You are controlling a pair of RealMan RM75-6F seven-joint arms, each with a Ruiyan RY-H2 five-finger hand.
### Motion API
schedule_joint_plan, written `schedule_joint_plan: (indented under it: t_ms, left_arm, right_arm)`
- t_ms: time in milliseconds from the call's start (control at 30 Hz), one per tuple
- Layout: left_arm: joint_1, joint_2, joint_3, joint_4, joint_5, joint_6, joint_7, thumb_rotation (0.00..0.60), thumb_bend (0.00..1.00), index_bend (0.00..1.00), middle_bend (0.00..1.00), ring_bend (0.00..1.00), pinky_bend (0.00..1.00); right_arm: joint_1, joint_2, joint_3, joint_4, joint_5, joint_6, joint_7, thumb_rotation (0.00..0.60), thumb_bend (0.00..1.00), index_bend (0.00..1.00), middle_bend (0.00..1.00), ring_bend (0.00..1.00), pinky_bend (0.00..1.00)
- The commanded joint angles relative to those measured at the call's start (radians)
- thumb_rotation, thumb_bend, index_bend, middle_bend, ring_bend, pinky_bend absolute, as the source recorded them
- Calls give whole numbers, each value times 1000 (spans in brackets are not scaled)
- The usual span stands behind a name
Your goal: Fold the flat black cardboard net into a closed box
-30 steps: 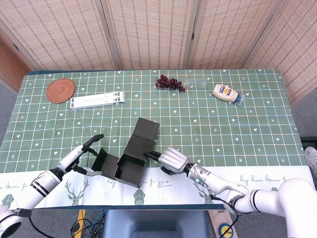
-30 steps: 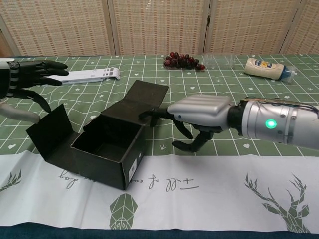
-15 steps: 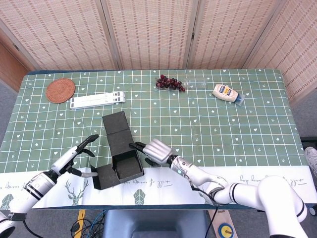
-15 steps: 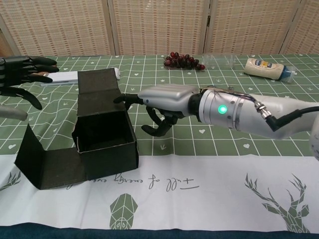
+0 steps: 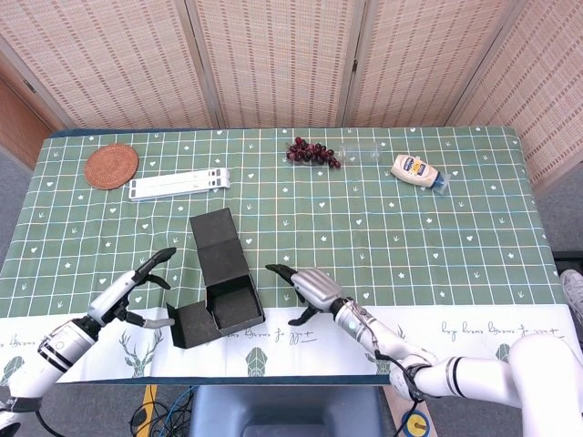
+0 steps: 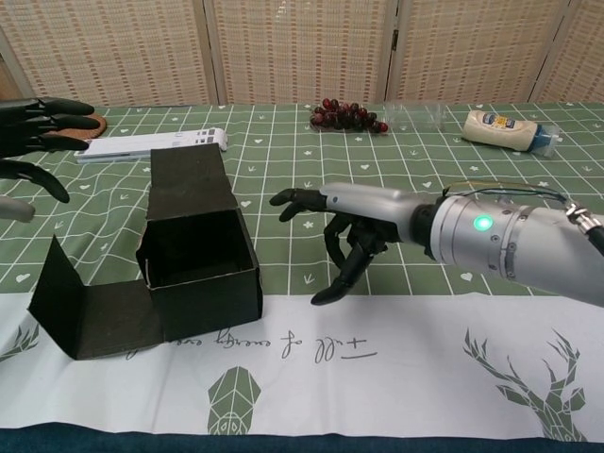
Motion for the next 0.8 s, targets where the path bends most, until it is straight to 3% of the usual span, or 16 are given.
schedule_joint_plan:
  t_ms: [33, 300, 800]
  left_arm:
    - [3, 3, -1, -4, 1, 2, 3, 600, 103, 22, 0, 0, 314]
    - [13, 12, -1, -7, 1, 5, -3, 600, 104, 21, 0, 0, 313]
    - [34, 24, 0, 7, 12, 30, -29, 600, 103, 20, 0, 0, 312]
  right_arm:
    - [-1, -25, 31, -1, 56, -36, 24, 600, 0, 0, 82, 638, 904]
    - [27, -84, 82, 29, 132, -94, 59, 600, 0, 0, 76, 638, 904]
    - [84, -198, 125, 134, 174, -140, 42, 600, 0, 0, 67, 638, 904]
